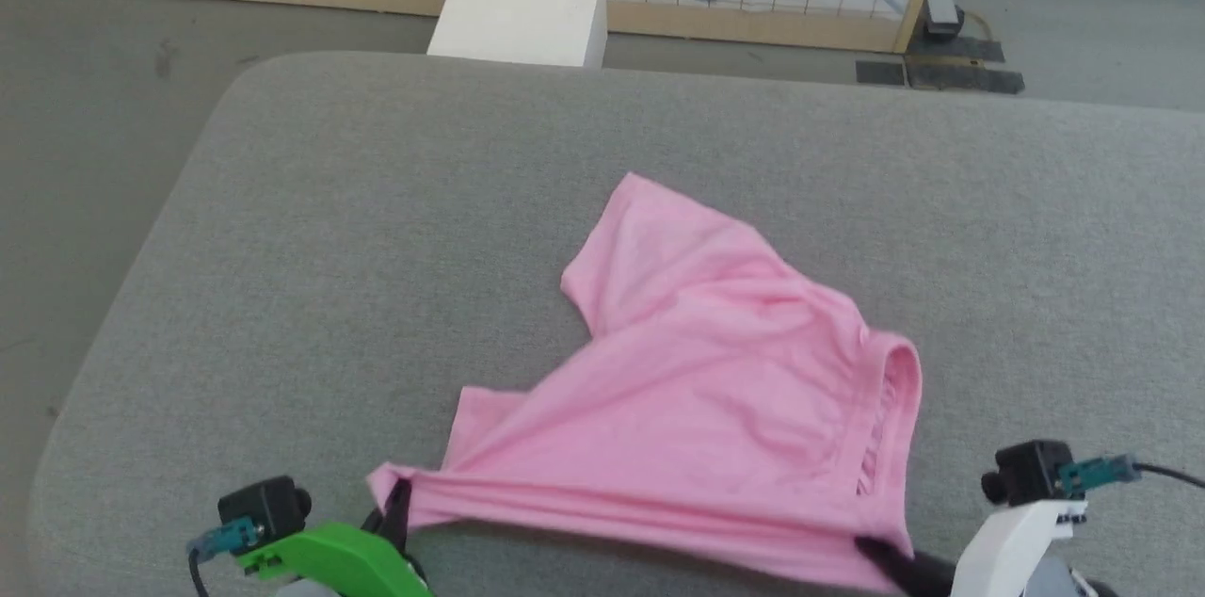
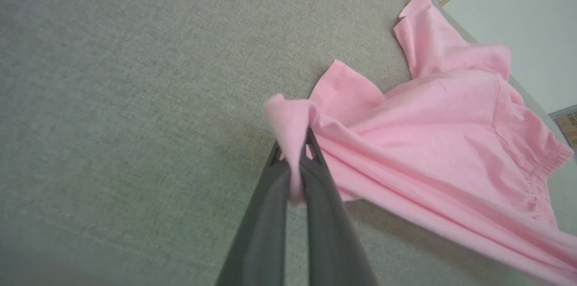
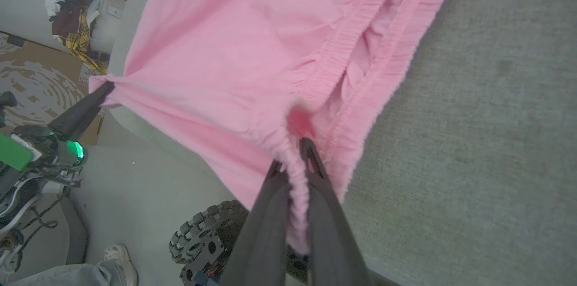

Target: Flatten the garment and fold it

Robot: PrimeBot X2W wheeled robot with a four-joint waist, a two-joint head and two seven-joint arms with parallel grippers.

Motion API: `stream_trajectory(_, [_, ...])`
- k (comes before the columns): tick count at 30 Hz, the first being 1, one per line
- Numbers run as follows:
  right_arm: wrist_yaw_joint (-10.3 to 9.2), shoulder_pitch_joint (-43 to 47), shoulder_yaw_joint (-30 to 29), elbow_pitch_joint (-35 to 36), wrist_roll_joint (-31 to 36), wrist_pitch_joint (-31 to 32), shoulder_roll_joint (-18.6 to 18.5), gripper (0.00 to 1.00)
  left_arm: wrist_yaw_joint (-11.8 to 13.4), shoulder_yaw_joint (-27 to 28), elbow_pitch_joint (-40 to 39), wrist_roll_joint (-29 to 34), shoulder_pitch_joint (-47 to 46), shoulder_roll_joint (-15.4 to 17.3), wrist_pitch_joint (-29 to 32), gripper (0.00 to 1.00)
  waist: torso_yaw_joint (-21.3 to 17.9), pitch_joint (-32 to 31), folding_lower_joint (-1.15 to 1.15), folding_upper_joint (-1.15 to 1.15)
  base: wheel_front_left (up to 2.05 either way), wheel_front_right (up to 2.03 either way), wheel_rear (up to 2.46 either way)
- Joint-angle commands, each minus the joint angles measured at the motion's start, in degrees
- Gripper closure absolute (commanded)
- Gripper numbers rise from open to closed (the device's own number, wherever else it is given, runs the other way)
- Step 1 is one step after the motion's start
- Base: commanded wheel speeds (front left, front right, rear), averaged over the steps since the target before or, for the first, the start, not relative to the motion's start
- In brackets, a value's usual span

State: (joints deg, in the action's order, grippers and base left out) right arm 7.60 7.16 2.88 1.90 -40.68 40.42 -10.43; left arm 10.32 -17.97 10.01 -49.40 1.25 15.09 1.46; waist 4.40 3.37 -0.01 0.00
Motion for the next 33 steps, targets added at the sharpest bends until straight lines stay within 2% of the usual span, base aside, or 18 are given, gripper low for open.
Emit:
stream_trajectory(1, [-0.11, 1.1, -0.8, 0.9, 0.6, 1.9, -0.1, 1.0, 1.5, 0.8, -1.1, 0.0, 1.1, 1.5, 0.3, 1.0, 0.4, -0.5, 0.01, 0.0, 0.0, 0.0, 0.0])
stream_trajectory(5, [-0.11, 1.8, -2.1, 4.4, 0.9, 5.2, 1.3, 1.0, 2.4, 2.3, -4.2, -0.3, 1.6, 1.7, -0.9, 1.0, 0.0, -0.2, 0.01, 0.0, 0.0, 0.0, 0.0])
stream_trajectory(10, [-0.11, -1.4, -4.7, 7.2, 2.6, 2.9, 3.4, 1.0, 0.3, 3.0, -6.7, 0.2, -2.8, 1.7, -3.3, 1.0, -0.8, 0.7, 0.01, 0.0, 0.0, 0.0, 0.0])
stream_trajectory(15, [-0.11, -6.3, -6.6, 7.9, 4.7, -0.5, 4.6, 1.0, -2.0, 1.7, -5.2, 1.7, -12.2, 1.8, -2.7, 1.0, -1.9, 3.1, 0.01, 0.0, 0.0, 0.0, 0.0])
stream_trajectory(19, [-0.11, -9.8, -7.9, 7.1, 6.3, -2.9, 5.3, 1.0, -4.5, -0.8, -0.7, 3.3, -21.8, 0.9, -1.3, 1.0, -2.7, 6.1, 0.01, 0.0, 0.0, 0.0, 0.0])
stream_trajectory(26, [-0.11, -15.0, -9.2, 4.8, 8.7, -4.8, 6.2, 1.0, -8.5, -4.8, 12.2, 6.3, -37.7, -1.7, 0.6, 1.0, -5.4, 12.3, 0.01, 0.0, 0.0, 0.0, 0.0])
stream_trajectory(33, [-0.11, -18.0, -7.3, 3.0, 8.7, -6.3, 6.8, 1.0, -10.5, -6.5, 24.2, 7.9, -48.5, -3.5, 1.0, 1.0, -9.2, 17.6, 0.01, 0.0, 0.0, 0.0, 0.0])
